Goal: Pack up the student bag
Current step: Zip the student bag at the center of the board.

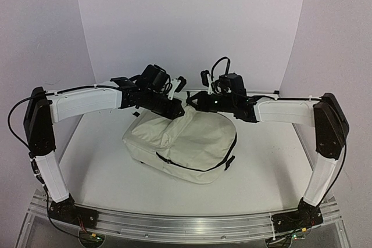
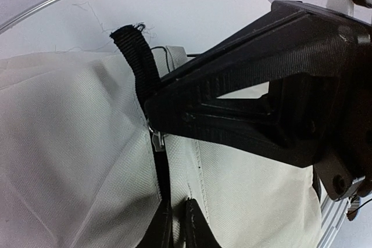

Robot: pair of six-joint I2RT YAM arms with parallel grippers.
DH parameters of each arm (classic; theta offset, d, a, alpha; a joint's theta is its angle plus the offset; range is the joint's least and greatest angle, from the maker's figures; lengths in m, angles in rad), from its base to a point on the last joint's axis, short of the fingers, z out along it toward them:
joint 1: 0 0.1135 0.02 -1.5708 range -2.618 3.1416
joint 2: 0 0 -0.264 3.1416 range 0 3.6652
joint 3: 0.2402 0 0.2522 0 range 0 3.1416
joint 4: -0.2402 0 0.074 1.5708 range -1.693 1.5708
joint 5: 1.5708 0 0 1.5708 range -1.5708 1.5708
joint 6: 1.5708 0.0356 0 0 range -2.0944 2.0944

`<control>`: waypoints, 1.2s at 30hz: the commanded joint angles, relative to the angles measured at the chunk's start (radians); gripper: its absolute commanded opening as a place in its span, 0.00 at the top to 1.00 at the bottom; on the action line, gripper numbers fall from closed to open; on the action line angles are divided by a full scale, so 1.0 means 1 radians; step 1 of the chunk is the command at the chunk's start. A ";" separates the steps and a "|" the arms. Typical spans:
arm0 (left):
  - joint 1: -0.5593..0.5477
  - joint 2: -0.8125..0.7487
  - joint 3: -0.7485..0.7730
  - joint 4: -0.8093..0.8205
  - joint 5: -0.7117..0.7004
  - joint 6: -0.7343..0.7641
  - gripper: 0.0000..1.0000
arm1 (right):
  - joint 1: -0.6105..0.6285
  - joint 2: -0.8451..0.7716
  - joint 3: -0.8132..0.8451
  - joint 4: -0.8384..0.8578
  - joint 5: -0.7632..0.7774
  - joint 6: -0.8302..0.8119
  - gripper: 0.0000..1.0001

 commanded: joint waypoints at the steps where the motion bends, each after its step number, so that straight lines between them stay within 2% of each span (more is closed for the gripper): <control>1: 0.001 0.009 0.048 0.036 0.030 0.007 0.98 | 0.002 -0.064 -0.006 0.052 0.007 0.002 1.00; 11: 0.000 -0.065 -0.076 0.044 0.147 0.026 1.00 | -0.010 -0.058 0.060 -0.013 0.118 -0.001 1.00; 16: -0.002 -0.095 -0.127 0.030 0.148 0.020 1.00 | -0.039 -0.023 0.101 -0.058 0.119 0.001 1.00; 25: -0.004 -0.143 -0.184 0.007 0.123 -0.004 1.00 | -0.102 0.035 0.132 -0.068 0.052 0.042 1.00; 36: -0.004 -0.174 -0.208 0.007 0.079 -0.037 1.00 | -0.142 0.135 0.083 -0.069 -0.023 0.100 1.00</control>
